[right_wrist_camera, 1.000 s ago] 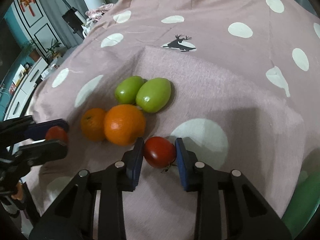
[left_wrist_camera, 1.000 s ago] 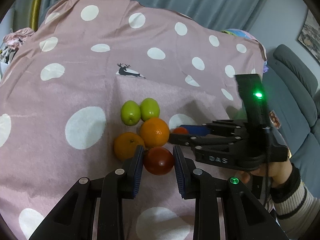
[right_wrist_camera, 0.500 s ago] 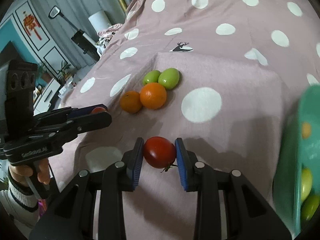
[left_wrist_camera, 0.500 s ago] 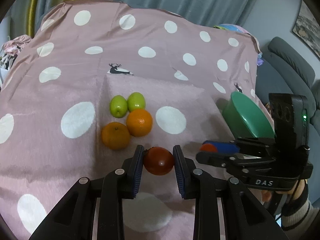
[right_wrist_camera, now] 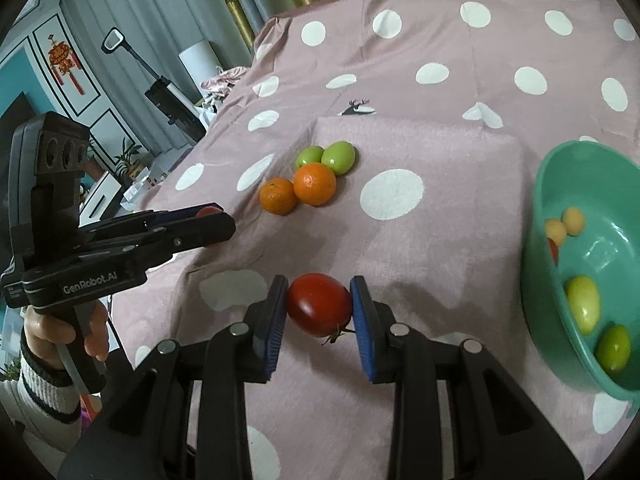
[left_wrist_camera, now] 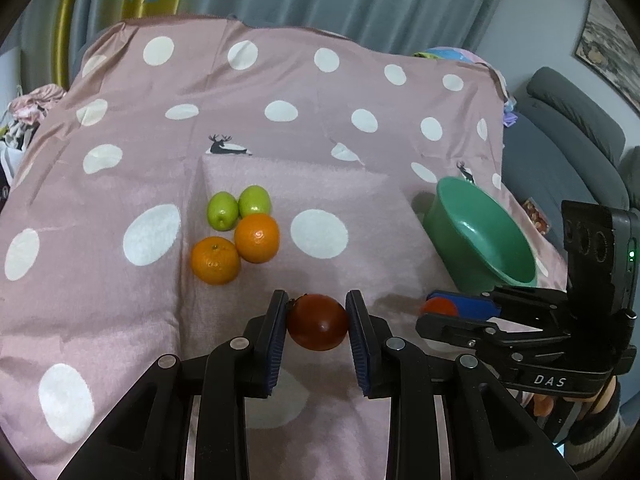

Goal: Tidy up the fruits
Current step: 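Lift both held red tomatoes and carry them over the green bowl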

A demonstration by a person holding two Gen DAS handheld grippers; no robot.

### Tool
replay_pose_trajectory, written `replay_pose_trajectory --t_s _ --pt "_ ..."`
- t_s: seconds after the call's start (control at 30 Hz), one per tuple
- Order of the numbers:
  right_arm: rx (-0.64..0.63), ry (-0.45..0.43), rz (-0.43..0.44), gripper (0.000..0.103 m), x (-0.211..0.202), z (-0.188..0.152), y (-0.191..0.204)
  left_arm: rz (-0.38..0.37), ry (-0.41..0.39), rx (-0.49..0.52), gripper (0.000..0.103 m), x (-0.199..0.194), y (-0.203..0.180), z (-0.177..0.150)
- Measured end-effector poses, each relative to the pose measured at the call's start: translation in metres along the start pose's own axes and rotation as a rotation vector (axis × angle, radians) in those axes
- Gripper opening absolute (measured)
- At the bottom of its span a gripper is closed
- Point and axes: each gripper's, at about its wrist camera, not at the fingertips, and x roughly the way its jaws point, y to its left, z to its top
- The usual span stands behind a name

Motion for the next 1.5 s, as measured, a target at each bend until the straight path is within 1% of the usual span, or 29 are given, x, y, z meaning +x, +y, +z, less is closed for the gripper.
replay_pose_trajectory --t_s 0.37,0.8,1.1,1.5 --pt "-0.017 -0.064 -0.003 0.032 -0.032 -0.005 0.008 0.011 -0.030 0.038 0.030 -0.018 -0.017 0.001" --pt "-0.028 -0.105 0.001 0.032 -0.051 -0.007 0.011 0.015 -0.057 0.078 0.030 -0.031 -0.033 0.003" --pt "-0.028 -0.137 -0.004 0.032 -0.064 -0.007 0.008 0.013 -0.063 0.110 0.030 -0.033 -0.046 0.009" --pt "0.002 -0.172 -0.019 0.032 -0.078 -0.009 -0.006 0.000 -0.044 0.171 0.030 -0.023 -0.069 0.018"
